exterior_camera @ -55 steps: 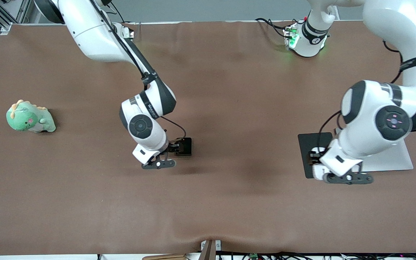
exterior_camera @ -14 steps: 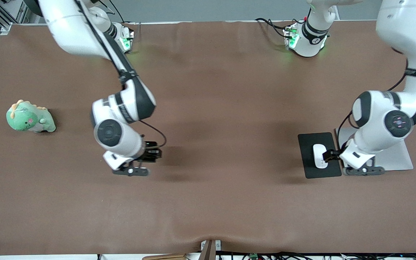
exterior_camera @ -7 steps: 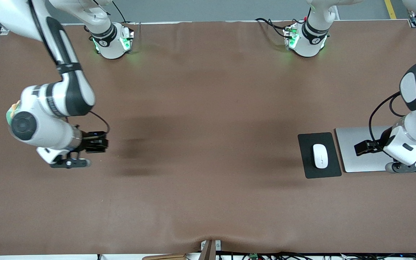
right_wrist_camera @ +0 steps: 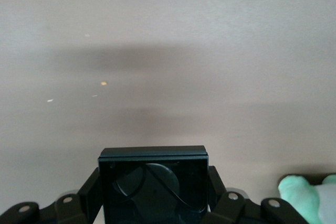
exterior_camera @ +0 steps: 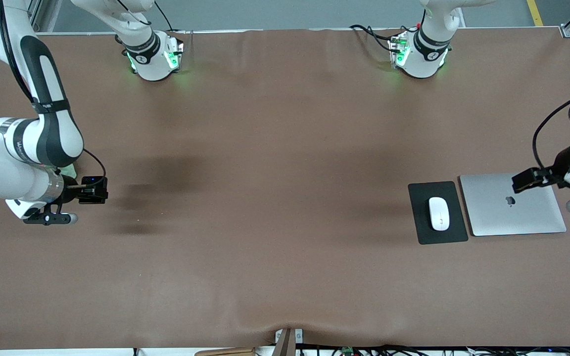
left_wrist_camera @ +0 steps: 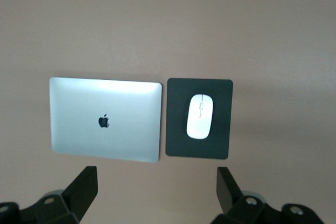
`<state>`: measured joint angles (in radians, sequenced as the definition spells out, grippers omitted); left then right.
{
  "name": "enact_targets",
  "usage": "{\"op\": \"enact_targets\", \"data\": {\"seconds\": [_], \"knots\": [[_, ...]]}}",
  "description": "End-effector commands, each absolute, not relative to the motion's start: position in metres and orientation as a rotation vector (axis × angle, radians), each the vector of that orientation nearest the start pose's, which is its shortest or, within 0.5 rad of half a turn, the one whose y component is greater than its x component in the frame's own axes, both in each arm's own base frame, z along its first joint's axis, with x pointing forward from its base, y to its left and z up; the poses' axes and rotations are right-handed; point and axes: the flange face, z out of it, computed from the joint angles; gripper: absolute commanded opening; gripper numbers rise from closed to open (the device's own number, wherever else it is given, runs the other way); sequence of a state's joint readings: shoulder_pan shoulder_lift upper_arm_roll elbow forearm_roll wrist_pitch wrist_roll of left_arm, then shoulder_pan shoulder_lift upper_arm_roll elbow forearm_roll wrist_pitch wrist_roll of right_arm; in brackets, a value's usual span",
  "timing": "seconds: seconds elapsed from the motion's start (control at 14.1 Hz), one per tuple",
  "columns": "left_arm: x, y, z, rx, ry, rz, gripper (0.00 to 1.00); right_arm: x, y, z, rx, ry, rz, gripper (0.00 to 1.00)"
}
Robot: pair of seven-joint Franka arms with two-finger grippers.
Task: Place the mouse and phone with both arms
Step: 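Carry the phone toward the plush toy while the left gripper withdraws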
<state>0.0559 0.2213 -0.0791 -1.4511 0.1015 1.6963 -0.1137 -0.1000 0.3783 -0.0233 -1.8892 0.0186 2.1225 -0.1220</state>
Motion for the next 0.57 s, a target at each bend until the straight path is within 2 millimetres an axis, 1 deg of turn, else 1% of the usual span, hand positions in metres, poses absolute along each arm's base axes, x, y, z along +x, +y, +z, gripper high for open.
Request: {"op": "enact_targets", "data": {"seconds": [0.0, 0.07, 0.14, 0.21, 0.36, 0.5], "knots": [[0.610, -0.005, 0.591, -3.051, -0.112, -0.046, 1.00, 0.600, -0.102, 0.261, -3.125, -0.015, 0.197, 0.00], [0.606, -0.007, 0.599, -3.051, -0.108, -0.060, 1.00, 0.598, -0.117, 0.245, -3.121, -0.020, 0.198, 0.00], [0.601, -0.008, 0.608, -3.050, -0.107, -0.079, 1.00, 0.597, -0.128, 0.232, -3.119, -0.023, 0.195, 0.00], [0.598, -0.009, 0.613, -3.049, -0.106, -0.079, 1.00, 0.595, -0.137, 0.222, -3.116, -0.026, 0.199, 0.00], [0.589, -0.014, 0.621, -3.047, -0.096, -0.061, 1.00, 0.588, -0.154, 0.207, -3.104, -0.026, 0.232, 0.00], [0.579, -0.018, 0.634, -3.059, -0.099, -0.065, 1.00, 0.579, -0.174, 0.192, -3.087, -0.045, 0.267, 0.00]]}}
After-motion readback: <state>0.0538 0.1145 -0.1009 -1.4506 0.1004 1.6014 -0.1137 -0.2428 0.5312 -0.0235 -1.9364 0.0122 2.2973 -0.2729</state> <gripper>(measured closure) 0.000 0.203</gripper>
